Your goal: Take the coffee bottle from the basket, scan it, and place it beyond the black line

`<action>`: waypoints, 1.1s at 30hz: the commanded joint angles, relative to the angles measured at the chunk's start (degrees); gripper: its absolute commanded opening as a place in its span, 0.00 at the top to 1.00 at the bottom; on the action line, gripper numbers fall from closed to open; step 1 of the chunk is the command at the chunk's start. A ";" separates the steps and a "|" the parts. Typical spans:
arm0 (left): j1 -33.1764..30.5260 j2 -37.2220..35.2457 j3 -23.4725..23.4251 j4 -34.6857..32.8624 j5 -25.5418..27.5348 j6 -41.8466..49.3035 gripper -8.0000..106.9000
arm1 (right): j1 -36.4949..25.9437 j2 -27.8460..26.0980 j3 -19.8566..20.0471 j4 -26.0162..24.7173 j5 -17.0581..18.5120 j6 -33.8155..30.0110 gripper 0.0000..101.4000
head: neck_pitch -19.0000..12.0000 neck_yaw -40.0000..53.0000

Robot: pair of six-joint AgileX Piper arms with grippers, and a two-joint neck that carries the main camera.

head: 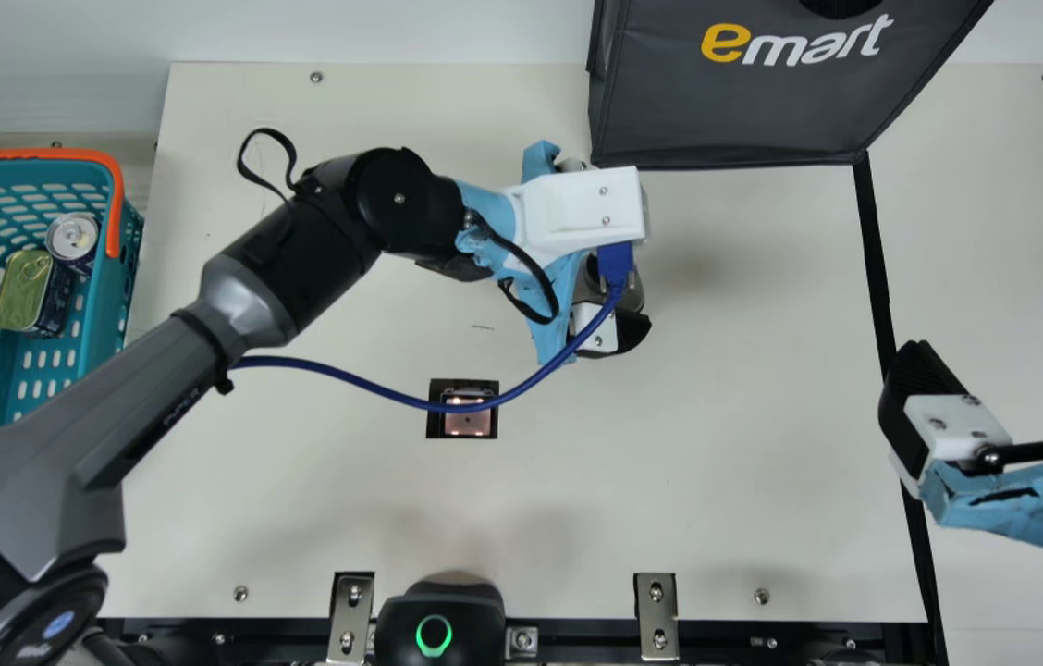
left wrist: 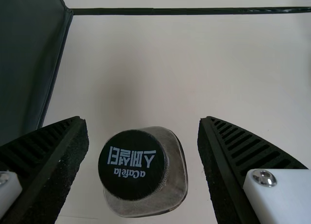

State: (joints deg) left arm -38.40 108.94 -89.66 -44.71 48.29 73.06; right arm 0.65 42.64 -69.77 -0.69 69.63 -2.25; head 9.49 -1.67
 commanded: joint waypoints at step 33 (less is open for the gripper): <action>2.58 -13.04 7.39 10.24 -2.13 -19.75 0.15 | 0.00 0.00 0.00 0.00 0.13 0.00 0.10 | -1.57 0.09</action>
State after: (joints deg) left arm -35.96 96.46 -82.76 -34.70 46.54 53.67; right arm 0.65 42.64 -69.77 -0.69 69.77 -2.25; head 9.49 -1.67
